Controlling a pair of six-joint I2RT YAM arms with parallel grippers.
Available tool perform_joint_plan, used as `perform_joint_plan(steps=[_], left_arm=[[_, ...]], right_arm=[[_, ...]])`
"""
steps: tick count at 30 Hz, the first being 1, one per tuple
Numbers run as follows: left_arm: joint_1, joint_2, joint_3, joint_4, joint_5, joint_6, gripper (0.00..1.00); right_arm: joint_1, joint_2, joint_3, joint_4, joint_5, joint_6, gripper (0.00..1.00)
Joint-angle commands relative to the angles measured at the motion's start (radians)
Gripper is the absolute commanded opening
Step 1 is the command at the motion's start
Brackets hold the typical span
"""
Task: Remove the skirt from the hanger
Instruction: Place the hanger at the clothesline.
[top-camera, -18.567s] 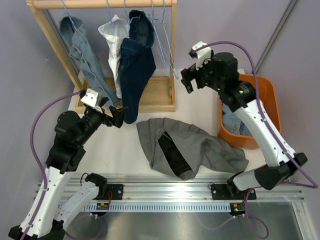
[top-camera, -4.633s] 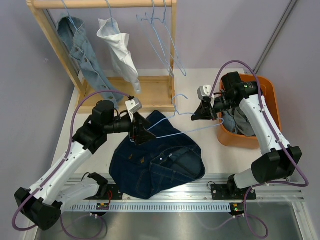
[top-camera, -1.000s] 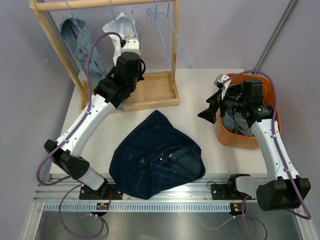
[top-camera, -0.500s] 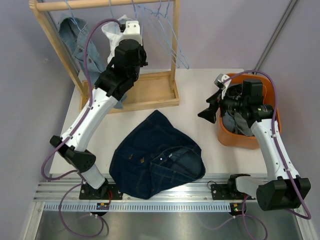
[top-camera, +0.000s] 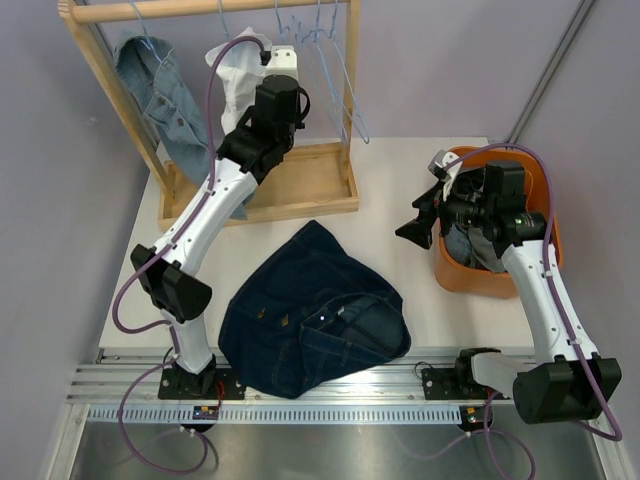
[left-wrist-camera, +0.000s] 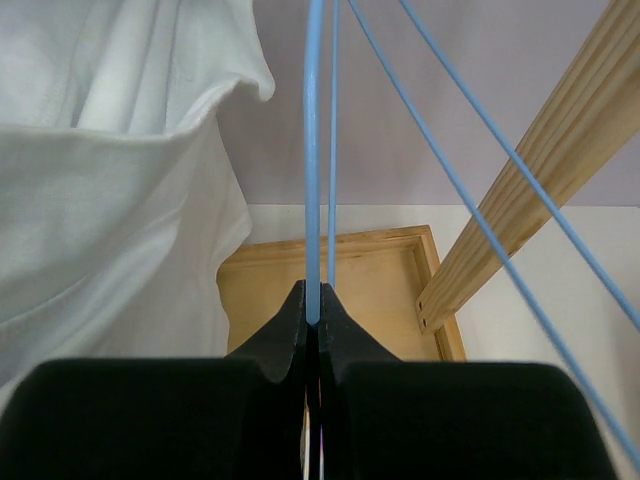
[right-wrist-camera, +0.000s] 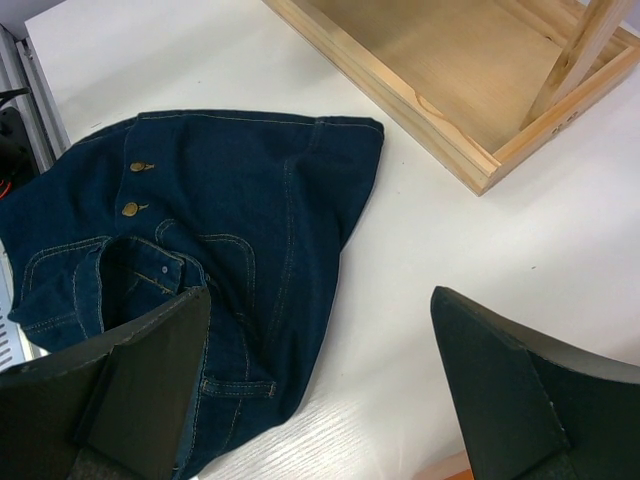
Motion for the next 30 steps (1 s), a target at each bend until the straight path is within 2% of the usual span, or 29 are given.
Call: perform_joint_plan(steps=[1, 4, 6, 7, 8, 11, 12, 13, 15, 17, 19, 20, 21, 23, 24, 27, 30], left_arm=[[0.003, 0.021, 0.055, 0.073, -0.013, 0.003, 0.00], [0.003, 0.018, 0.031, 0.072, 0.003, -0.009, 0.00], [0.003, 0.001, 0.009, 0.073, 0.016, -0.019, 0.08], [0.004, -0.005, -0.010, 0.075, 0.024, -0.022, 0.13], [0.003, -0.013, -0.017, 0.074, 0.033, -0.025, 0.25], [0.003, -0.050, -0.032, 0.072, 0.087, -0.037, 0.42], [0.003, -0.062, -0.037, 0.069, 0.108, -0.049, 0.53], [0.004, -0.090, -0.041, 0.067, 0.122, -0.054, 0.59], [0.004, -0.125, -0.072, 0.076, 0.156, -0.065, 0.72], [0.003, -0.189, -0.101, 0.086, 0.179, -0.066, 0.79], [0.004, -0.234, -0.155, 0.087, 0.211, -0.060, 0.87], [0.004, -0.287, -0.176, 0.089, 0.219, -0.049, 0.89], [0.003, -0.317, -0.226, 0.093, 0.242, -0.043, 0.91], [0.003, -0.410, -0.285, 0.098, 0.259, -0.028, 0.95], [0.003, -0.444, -0.346, 0.101, 0.266, -0.014, 0.96], [0.003, -0.586, -0.447, 0.101, 0.260, 0.020, 0.99], [0.003, -0.733, -0.593, 0.090, 0.234, 0.032, 0.99]], right_arm=[[-0.005, -0.027, -0.002, 0.029, -0.002, 0.005, 1.00], [-0.005, -0.034, -0.007, 0.021, -0.010, -0.006, 0.99], [-0.005, -0.032, -0.009, -0.003, -0.026, -0.033, 1.00], [-0.005, -0.030, -0.007, -0.020, -0.063, -0.052, 0.99], [-0.005, -0.026, -0.009, -0.058, -0.086, -0.072, 0.99], [-0.005, -0.017, -0.012, -0.152, -0.206, -0.237, 0.99], [-0.003, -0.015, -0.021, -0.201, -0.230, -0.341, 1.00], [0.001, -0.014, -0.035, -0.226, -0.263, -0.404, 0.99], [0.023, 0.015, -0.026, -0.358, -0.271, -0.597, 0.99], [0.090, 0.060, -0.001, -0.407, -0.237, -0.630, 0.99], [0.160, 0.092, 0.022, -0.399, -0.142, -0.585, 0.99], [0.200, 0.120, 0.024, -0.317, -0.096, -0.527, 0.99], [0.286, 0.132, 0.021, -0.268, -0.033, -0.362, 0.99], [0.352, 0.201, 0.028, -0.188, 0.102, -0.263, 0.98], [0.403, 0.232, 0.036, -0.171, 0.196, -0.153, 0.97], [0.445, 0.365, 0.093, -0.164, 0.291, -0.042, 0.99], [0.472, 0.405, 0.085, -0.117, 0.344, -0.023, 1.00]])
